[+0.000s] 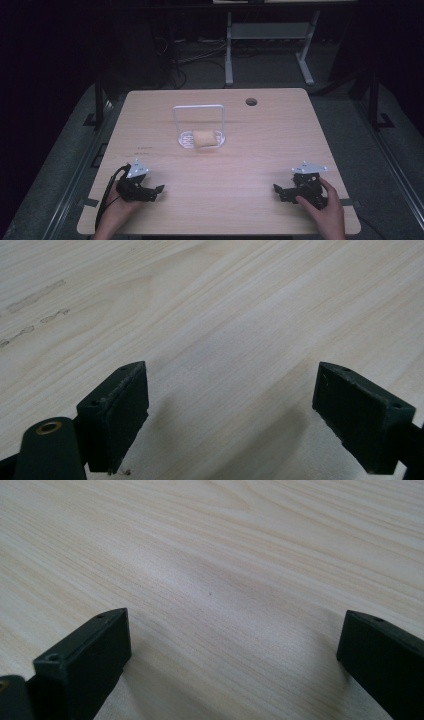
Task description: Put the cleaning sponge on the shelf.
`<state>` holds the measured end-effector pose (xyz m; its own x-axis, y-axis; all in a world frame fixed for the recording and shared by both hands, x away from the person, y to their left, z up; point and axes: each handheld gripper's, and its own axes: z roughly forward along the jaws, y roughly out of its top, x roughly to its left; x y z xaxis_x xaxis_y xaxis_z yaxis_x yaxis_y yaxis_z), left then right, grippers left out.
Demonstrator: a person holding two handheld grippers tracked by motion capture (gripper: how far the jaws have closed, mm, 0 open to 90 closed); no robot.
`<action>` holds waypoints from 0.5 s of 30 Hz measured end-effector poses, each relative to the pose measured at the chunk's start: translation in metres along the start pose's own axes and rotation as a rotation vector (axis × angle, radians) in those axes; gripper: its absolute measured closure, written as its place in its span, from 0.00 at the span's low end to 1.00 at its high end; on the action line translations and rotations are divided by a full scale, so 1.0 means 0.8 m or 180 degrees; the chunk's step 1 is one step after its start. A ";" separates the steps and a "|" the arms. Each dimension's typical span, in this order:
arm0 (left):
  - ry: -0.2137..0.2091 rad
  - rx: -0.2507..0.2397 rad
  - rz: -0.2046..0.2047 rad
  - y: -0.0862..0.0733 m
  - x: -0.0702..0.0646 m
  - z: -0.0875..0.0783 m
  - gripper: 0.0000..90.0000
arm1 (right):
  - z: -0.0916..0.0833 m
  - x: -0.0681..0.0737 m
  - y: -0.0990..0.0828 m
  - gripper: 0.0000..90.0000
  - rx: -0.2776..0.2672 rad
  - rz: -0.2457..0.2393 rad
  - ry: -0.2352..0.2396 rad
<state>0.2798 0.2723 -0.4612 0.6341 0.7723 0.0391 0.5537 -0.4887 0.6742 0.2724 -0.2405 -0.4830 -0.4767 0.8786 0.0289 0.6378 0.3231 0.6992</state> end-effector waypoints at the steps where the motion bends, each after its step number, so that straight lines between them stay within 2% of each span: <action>1: 0.0005 0.0001 0.0009 -0.001 0.000 0.001 0.15 | 0.000 0.000 0.000 0.01 0.0000 -0.0002 0.0000; 4: -0.0009 0.0061 0.0027 -0.004 0.002 0.006 0.15 | 0.000 0.000 0.000 0.01 0.0000 0.0000 0.0000; 6: -0.0052 0.0032 -0.0043 -0.006 0.005 0.007 0.14 | 0.000 0.000 0.000 0.01 0.0000 -0.0001 0.0000; 8: -0.0069 0.0023 -0.0047 -0.007 0.006 0.007 0.14 | 0.000 0.000 0.000 0.01 0.0000 -0.0001 0.0000; 15: -0.0136 -0.0163 -0.0008 -0.015 0.009 0.008 0.14 | 0.000 0.000 0.000 0.01 0.0000 -0.0002 0.0000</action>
<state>0.2810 0.2811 -0.4736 0.6557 0.7550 0.0065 0.5277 -0.4644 0.7112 0.2724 -0.2405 -0.4831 -0.4771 0.8784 0.0284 0.6374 0.3236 0.6993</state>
